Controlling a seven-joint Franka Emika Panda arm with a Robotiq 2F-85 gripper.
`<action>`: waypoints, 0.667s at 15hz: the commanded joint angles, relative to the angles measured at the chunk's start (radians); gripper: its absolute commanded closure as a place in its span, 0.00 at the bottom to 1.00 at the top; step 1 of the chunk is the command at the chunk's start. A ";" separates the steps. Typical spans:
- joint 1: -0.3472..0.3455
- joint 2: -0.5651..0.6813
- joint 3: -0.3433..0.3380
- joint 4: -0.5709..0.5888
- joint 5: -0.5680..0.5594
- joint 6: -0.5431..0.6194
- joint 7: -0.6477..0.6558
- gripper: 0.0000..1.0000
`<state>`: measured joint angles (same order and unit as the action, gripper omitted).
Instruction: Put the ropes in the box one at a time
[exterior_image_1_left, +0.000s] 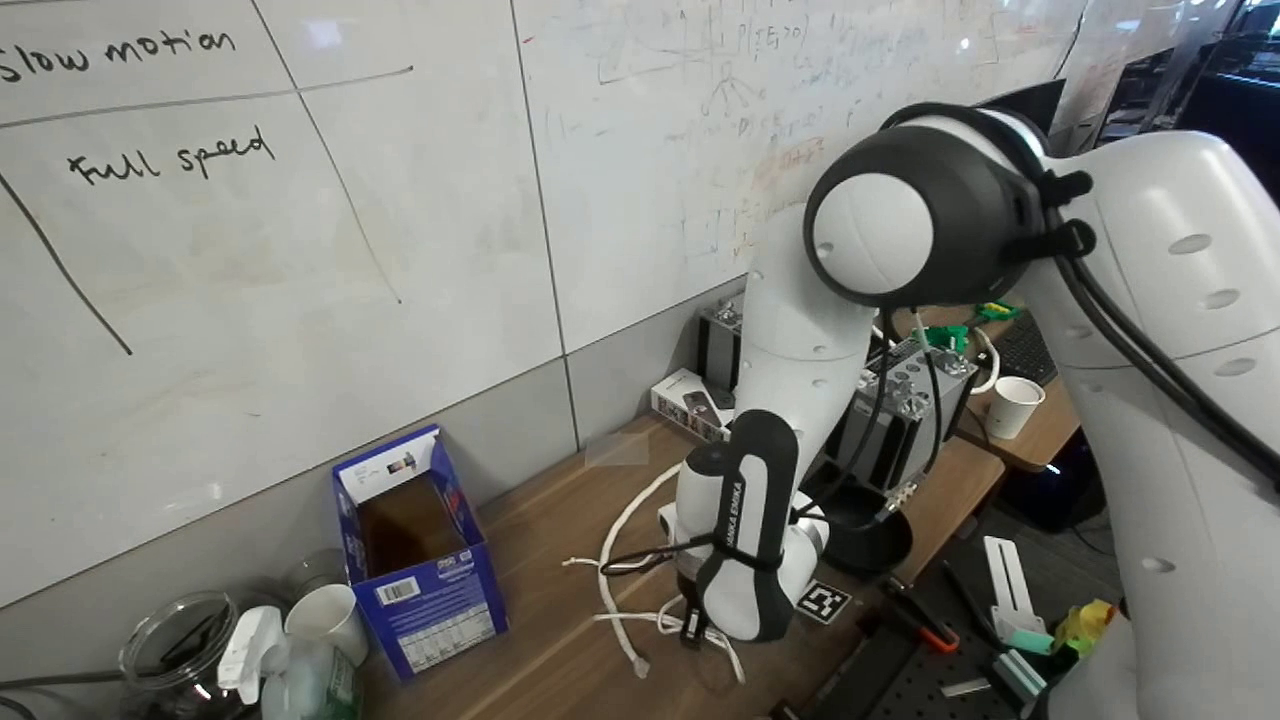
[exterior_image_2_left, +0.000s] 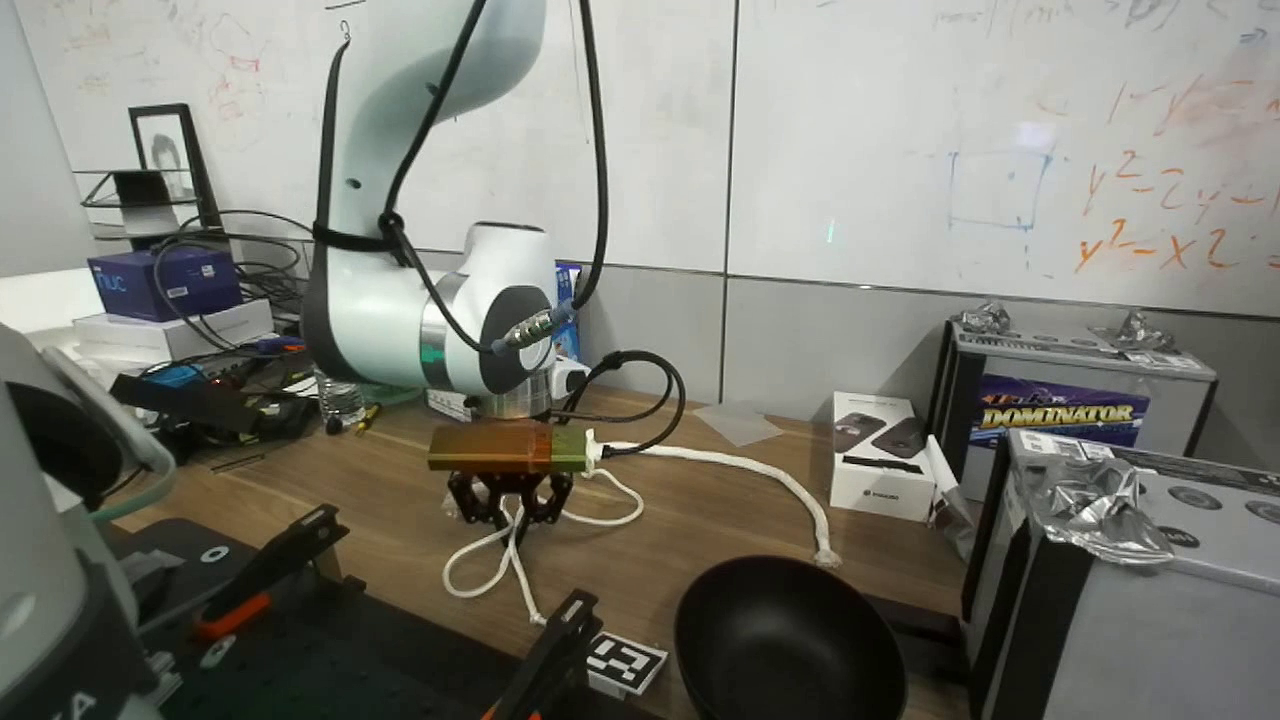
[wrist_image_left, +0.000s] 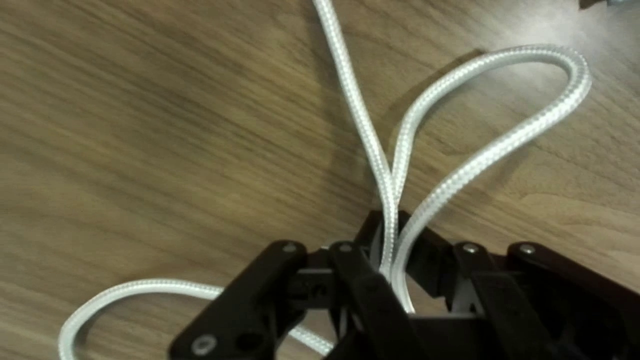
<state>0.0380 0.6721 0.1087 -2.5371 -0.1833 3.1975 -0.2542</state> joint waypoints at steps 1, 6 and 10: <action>-0.272 -0.106 0.222 0.012 0.116 -0.165 -0.098 0.93; -0.655 -0.195 0.498 0.132 0.368 -0.452 -0.295 0.93; -0.700 -0.284 0.512 0.299 0.572 -0.683 -0.396 0.93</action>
<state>-0.6582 0.4590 0.6163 -2.3406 0.2653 2.6622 -0.5948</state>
